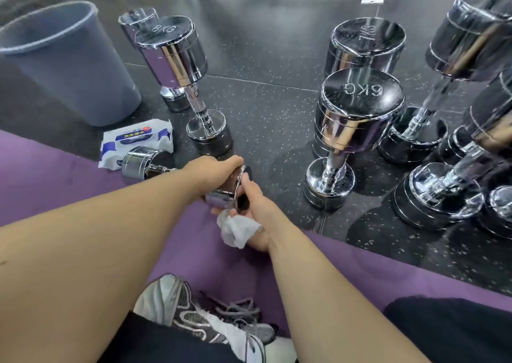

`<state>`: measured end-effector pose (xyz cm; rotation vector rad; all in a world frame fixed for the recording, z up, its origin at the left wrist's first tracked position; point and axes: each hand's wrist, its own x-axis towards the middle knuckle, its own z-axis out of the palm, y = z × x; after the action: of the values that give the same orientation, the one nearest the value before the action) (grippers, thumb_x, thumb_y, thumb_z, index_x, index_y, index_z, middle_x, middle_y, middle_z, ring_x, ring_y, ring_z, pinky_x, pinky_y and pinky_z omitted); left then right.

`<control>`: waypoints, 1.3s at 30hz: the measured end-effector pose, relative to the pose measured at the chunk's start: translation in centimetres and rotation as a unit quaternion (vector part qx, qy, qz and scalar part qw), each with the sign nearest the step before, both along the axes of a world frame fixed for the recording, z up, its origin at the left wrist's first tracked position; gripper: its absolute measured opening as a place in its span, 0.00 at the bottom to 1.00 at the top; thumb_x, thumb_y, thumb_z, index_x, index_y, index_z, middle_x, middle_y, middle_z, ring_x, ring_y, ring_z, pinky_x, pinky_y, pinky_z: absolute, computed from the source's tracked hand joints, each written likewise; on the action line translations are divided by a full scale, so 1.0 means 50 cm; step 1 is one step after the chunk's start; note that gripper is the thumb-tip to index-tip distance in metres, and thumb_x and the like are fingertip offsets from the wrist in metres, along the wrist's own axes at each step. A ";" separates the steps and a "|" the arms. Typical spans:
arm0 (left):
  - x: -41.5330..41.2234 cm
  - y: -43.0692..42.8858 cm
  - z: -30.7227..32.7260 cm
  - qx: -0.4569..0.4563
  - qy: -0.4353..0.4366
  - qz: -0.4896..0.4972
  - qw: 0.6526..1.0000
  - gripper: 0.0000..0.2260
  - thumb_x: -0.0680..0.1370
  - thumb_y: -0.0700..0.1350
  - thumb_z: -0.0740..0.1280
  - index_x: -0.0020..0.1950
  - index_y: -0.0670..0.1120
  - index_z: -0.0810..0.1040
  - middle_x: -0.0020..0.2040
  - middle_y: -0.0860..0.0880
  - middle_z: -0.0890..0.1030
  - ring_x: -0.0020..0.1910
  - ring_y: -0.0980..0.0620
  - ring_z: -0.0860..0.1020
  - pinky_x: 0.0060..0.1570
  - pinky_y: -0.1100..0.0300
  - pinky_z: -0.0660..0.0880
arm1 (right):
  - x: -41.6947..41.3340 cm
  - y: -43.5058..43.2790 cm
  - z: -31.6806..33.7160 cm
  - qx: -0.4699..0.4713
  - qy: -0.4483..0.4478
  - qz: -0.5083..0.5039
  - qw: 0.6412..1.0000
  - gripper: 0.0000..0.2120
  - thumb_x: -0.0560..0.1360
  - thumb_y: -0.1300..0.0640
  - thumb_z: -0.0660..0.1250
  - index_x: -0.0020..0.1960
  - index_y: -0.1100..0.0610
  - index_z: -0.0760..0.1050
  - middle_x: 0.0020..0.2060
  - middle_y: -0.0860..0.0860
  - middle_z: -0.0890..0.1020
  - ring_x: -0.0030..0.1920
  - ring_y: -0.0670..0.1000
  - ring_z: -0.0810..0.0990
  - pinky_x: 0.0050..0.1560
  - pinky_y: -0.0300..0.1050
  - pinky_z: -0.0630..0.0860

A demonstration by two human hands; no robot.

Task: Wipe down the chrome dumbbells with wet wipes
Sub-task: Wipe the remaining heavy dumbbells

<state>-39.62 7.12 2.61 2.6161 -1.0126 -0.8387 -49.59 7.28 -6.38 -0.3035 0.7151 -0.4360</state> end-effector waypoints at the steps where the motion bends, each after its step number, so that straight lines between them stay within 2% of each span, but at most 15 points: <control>1: -0.001 -0.001 -0.004 0.002 0.003 0.001 1.000 0.24 0.76 0.65 0.60 0.46 0.45 0.79 0.48 0.44 0.79 0.49 0.42 0.78 0.47 0.55 0.78 | 0.008 0.003 0.003 0.003 0.004 -0.009 1.000 0.36 0.66 0.35 0.73 0.66 0.53 0.68 0.68 0.68 0.70 0.51 0.66 0.83 0.38 0.47 0.80; 2: 0.000 -0.004 -0.009 0.005 -0.007 0.001 1.000 0.25 0.75 0.66 0.60 0.48 0.45 0.80 0.49 0.43 0.80 0.48 0.42 0.78 0.50 0.53 0.79 | 0.015 0.008 0.011 0.000 0.004 -0.023 1.000 0.39 0.61 0.32 0.74 0.65 0.50 0.70 0.63 0.65 0.75 0.50 0.64 0.83 0.38 0.46 0.80; 4: -0.002 -0.006 -0.012 0.005 -0.032 0.009 0.999 0.27 0.73 0.67 0.59 0.50 0.44 0.81 0.49 0.42 0.80 0.47 0.41 0.79 0.51 0.52 0.79 | 0.028 0.018 0.011 0.002 0.005 -0.078 0.997 0.42 0.56 0.32 0.77 0.65 0.47 0.70 0.53 0.58 0.74 0.32 0.54 0.77 0.30 0.41 0.75; 6: -0.001 -0.007 -0.010 -0.009 -0.038 0.020 0.999 0.27 0.73 0.66 0.59 0.49 0.44 0.81 0.48 0.42 0.81 0.47 0.41 0.79 0.51 0.52 0.78 | 0.032 0.019 -0.002 0.016 -0.006 -0.097 0.995 0.46 0.60 0.35 0.77 0.72 0.45 0.63 0.45 0.55 0.74 0.24 0.46 0.66 0.31 0.40 0.71; 8: -0.005 -0.002 0.008 -0.033 -0.035 0.049 0.998 0.25 0.73 0.64 0.58 0.49 0.43 0.80 0.47 0.42 0.80 0.47 0.42 0.78 0.46 0.54 0.76 | 0.023 0.017 0.014 -0.002 -0.029 -0.077 0.997 0.35 0.72 0.42 0.73 0.73 0.43 0.59 0.30 0.48 0.73 0.20 0.43 0.61 0.32 0.38 0.67; 10: -0.004 0.002 0.038 -0.098 -0.017 0.111 0.989 0.23 0.73 0.63 0.59 0.48 0.44 0.78 0.46 0.43 0.80 0.47 0.43 0.77 0.44 0.54 0.73 | 0.004 0.010 0.065 -0.060 -0.027 -0.046 0.997 0.26 0.78 0.48 0.67 0.71 0.43 0.60 0.24 0.45 0.69 0.19 0.41 0.59 0.24 0.34 0.62; 14: 0.005 0.013 0.116 -0.262 0.222 0.221 0.913 0.16 0.63 0.61 0.62 0.35 0.48 0.76 0.38 0.47 0.81 0.37 0.46 0.76 0.40 0.54 0.74 | -0.037 -0.025 0.206 -0.254 0.034 0.019 0.967 0.27 0.77 0.50 0.70 0.69 0.38 0.61 0.43 0.50 0.78 0.23 0.43 0.63 0.19 0.33 0.59; 17: -0.013 0.007 0.159 -0.351 0.439 0.196 0.804 0.15 0.73 0.55 0.56 0.45 0.47 0.76 0.37 0.45 0.78 0.35 0.46 0.76 0.36 0.58 0.74 | -0.059 -0.059 0.298 -0.392 0.126 0.026 0.911 0.31 0.75 0.48 0.72 0.73 0.39 0.60 0.49 0.47 0.81 0.23 0.43 0.67 0.21 0.34 0.64; 20: -0.045 -0.006 0.170 -0.377 0.538 0.215 0.723 0.22 0.77 0.55 0.52 0.42 0.44 0.81 0.37 0.45 0.80 0.33 0.46 0.79 0.34 0.62 0.74 | -0.076 -0.086 0.353 -0.462 0.199 0.038 0.864 0.31 0.74 0.45 0.72 0.73 0.40 0.62 0.49 0.50 0.80 0.22 0.44 0.73 0.24 0.36 0.69; 22: -0.057 -0.019 0.166 -0.367 0.558 0.230 0.708 0.23 0.78 0.56 0.53 0.39 0.45 0.82 0.36 0.47 0.82 0.34 0.47 0.80 0.32 0.63 0.75 | -0.084 -0.094 0.363 -0.466 0.222 0.042 0.855 0.31 0.73 0.44 0.72 0.72 0.38 0.63 0.48 0.51 0.81 0.24 0.45 0.76 0.29 0.37 0.74; 29: -0.022 -0.024 0.172 -0.292 0.571 0.185 0.745 0.20 0.76 0.54 0.57 0.50 0.43 0.83 0.47 0.45 0.83 0.41 0.46 0.82 0.42 0.56 0.81 | -0.079 -0.088 0.346 -0.479 0.245 0.046 0.842 0.33 0.74 0.38 0.67 0.73 0.31 0.55 0.48 0.51 0.83 0.33 0.50 0.85 0.48 0.49 0.83; 31: -0.006 -0.015 0.175 -0.257 0.541 0.155 0.786 0.16 0.75 0.52 0.59 0.51 0.45 0.82 0.49 0.45 0.81 0.43 0.47 0.80 0.50 0.54 0.78 | -0.073 -0.074 0.350 -0.478 0.240 0.054 0.843 0.33 0.75 0.39 0.66 0.74 0.31 0.53 0.47 0.52 0.84 0.38 0.55 0.86 0.46 0.49 0.84; 35: 0.011 0.004 0.172 -0.261 0.418 0.142 0.858 0.17 0.79 0.55 0.58 0.52 0.45 0.81 0.45 0.45 0.84 0.41 0.44 0.83 0.43 0.48 0.82 | -0.080 -0.045 0.324 -0.437 0.242 -0.047 0.865 0.27 0.78 0.36 0.59 0.74 0.38 0.59 0.48 0.49 0.82 0.36 0.55 0.85 0.44 0.52 0.84; 37: 0.016 0.030 0.150 -0.205 0.375 0.144 0.892 0.16 0.80 0.54 0.58 0.51 0.44 0.79 0.46 0.45 0.83 0.42 0.43 0.83 0.40 0.54 0.80 | -0.094 -0.001 0.265 -0.420 0.313 -0.110 0.845 0.22 0.74 0.36 0.59 0.64 0.45 0.70 0.42 0.49 0.83 0.35 0.52 0.83 0.47 0.56 0.82; 39: 0.013 0.062 0.118 -0.096 0.330 0.110 0.933 0.10 0.79 0.48 0.59 0.45 0.44 0.75 0.44 0.45 0.79 0.38 0.46 0.78 0.39 0.58 0.74 | -0.102 0.058 0.196 -0.447 0.382 -0.012 0.809 0.15 0.69 0.40 0.64 0.50 0.48 0.73 0.36 0.47 0.81 0.40 0.54 0.82 0.51 0.57 0.79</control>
<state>-38.94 10.21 8.52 1.9940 -0.5622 -1.3434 -54.69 10.18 3.43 -1.4290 1.2703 -0.6678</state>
